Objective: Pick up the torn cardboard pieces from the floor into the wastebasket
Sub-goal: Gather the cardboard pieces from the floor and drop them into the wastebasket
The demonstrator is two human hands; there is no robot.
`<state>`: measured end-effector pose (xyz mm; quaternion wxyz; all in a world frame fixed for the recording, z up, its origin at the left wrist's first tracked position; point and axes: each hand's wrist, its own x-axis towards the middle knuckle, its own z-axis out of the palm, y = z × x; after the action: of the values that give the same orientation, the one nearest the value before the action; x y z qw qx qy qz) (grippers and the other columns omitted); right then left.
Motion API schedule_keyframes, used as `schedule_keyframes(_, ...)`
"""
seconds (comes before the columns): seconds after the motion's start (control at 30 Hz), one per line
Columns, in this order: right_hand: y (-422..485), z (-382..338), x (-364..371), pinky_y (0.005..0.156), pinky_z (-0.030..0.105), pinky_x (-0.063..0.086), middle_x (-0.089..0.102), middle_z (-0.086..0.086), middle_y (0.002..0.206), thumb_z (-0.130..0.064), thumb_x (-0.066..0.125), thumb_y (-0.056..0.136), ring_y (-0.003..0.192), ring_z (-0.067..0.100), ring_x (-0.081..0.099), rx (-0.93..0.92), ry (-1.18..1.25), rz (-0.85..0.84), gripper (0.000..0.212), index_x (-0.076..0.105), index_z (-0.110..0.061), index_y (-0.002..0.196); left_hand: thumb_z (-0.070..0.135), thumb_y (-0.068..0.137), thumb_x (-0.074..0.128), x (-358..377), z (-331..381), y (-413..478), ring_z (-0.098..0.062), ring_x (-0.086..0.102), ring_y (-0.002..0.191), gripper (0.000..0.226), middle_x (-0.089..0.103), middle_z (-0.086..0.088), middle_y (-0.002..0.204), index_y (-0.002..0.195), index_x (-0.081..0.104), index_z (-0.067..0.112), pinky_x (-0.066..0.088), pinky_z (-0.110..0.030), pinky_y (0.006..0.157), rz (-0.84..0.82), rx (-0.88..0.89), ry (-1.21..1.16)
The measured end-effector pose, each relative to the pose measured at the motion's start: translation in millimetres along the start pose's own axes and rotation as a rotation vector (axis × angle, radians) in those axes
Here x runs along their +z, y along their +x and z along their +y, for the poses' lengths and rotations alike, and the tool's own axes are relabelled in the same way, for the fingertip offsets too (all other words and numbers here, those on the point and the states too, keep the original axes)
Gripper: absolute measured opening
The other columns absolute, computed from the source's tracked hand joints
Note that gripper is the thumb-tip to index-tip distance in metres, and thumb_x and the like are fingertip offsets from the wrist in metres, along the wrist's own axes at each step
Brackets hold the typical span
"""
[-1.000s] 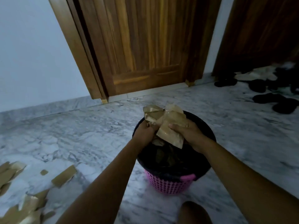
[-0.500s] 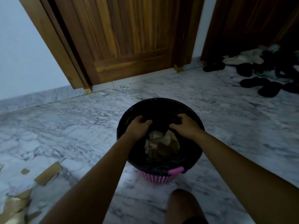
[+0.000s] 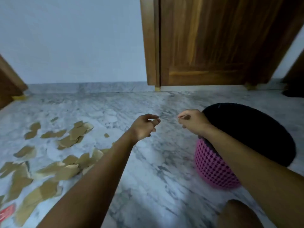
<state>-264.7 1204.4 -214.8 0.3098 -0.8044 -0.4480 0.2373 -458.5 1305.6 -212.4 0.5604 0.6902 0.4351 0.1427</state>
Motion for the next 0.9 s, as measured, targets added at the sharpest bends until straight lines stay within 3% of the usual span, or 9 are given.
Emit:
schedule_keyframes(0.07,-7,-30,46,0.088,0.035,0.053,0.070,0.002,0.116,-0.025,0.059,0.099,0.111,0.024,0.066,-0.049,-0.019,-0.111,0.017,0.073,-0.015,0.100,0.029,0.097,0.060,-46,-37,-25,-0.023,0.069,0.104,0.029,0.068,-0.003,0.120,0.125,0.064,0.020,0.052,-0.034,0.080,0.069,-0.053,0.001)
schedule_keyframes(0.3,-39,-106,228,0.089,0.042,0.058,0.073,0.004,0.106,-0.030,0.065,0.095,0.093,0.025,0.071,-0.123,-0.058,-0.476,0.014,0.073,-0.023,0.105,0.030,0.098,0.058,-178,-181,-115,-0.028,0.069,0.094,0.022,0.069,-0.013,0.117,0.114,0.067,0.018,0.048,-0.037,0.073,0.296,-0.281,0.010)
schedule_keyframes(0.5,-70,-147,344,0.089,0.044,0.058,0.075,0.007,0.100,-0.026,0.066,0.093,0.091,0.025,0.072,-0.135,-0.103,-0.611,0.014,0.075,-0.018,0.100,0.034,0.097,0.059,-243,-275,-167,-0.026,0.068,0.094,0.031,0.067,-0.010,0.118,0.121,0.065,0.016,0.047,-0.034,0.070,0.341,-0.370,0.012)
schedule_keyframes(0.6,-81,-166,396,0.091,0.048,0.055,0.073,0.008,0.105,-0.022,0.064,0.094,0.100,0.029,0.067,-0.206,-0.192,-0.663,0.022,0.076,-0.006,0.102,0.033,0.096,0.062,-273,-316,-187,-0.024,0.065,0.090,0.033,0.068,-0.015,0.117,0.122,0.064,0.014,0.049,-0.024,0.059,0.344,-0.414,0.028)
schedule_keyframes(0.67,-89,-178,423,0.083,0.039,0.055,0.070,0.001,0.102,-0.029,0.070,0.091,0.101,0.023,0.065,-0.207,-0.244,-0.722,0.025,0.074,-0.011,0.108,0.031,0.095,0.065,-289,-342,-201,-0.019,0.061,0.089,0.034,0.068,-0.013,0.118,0.123,0.065,0.013,0.045,-0.018,0.053,0.340,-0.432,0.061)
schedule_keyframes(0.73,-95,-187,448,0.069,0.026,0.051,0.067,-0.002,0.094,-0.030,0.075,0.087,0.094,0.017,0.066,-0.210,-0.259,-0.771,0.029,0.072,-0.017,0.113,0.033,0.092,0.068,-302,-367,-215,-0.016,0.059,0.088,0.035,0.067,-0.009,0.115,0.122,0.066,0.013,0.043,-0.020,0.057,0.319,-0.458,0.098)
schedule_keyframes(0.77,-97,-192,462,0.067,0.027,0.053,0.069,0.000,0.094,-0.029,0.078,0.086,0.090,0.016,0.066,-0.215,-0.276,-0.804,0.029,0.071,-0.019,0.113,0.034,0.091,0.069,-309,-379,-224,-0.017,0.059,0.089,0.036,0.067,-0.008,0.113,0.121,0.066,0.013,0.044,-0.023,0.062,0.309,-0.473,0.111)
schedule_keyframes(0.83,-105,-194,485,0.076,0.034,0.056,0.070,0.006,0.107,-0.027,0.079,0.085,0.093,0.019,0.066,-0.242,-0.351,-0.896,0.035,0.067,-0.021,0.117,0.033,0.089,0.072,-318,-404,-236,-0.018,0.061,0.094,0.038,0.067,-0.006,0.112,0.121,0.067,0.015,0.045,-0.025,0.074,0.271,-0.498,0.176)
schedule_keyframes(0.9,-114,-191,512,0.083,0.035,0.053,0.064,0.007,0.126,-0.025,0.078,0.086,0.103,0.024,0.062,-0.352,-0.495,-1.004,0.051,0.059,-0.020,0.132,0.030,0.086,0.075,-321,-431,-247,-0.015,0.062,0.093,0.035,0.065,-0.003,0.109,0.118,0.067,0.019,0.046,-0.023,0.074,0.236,-0.528,0.238)
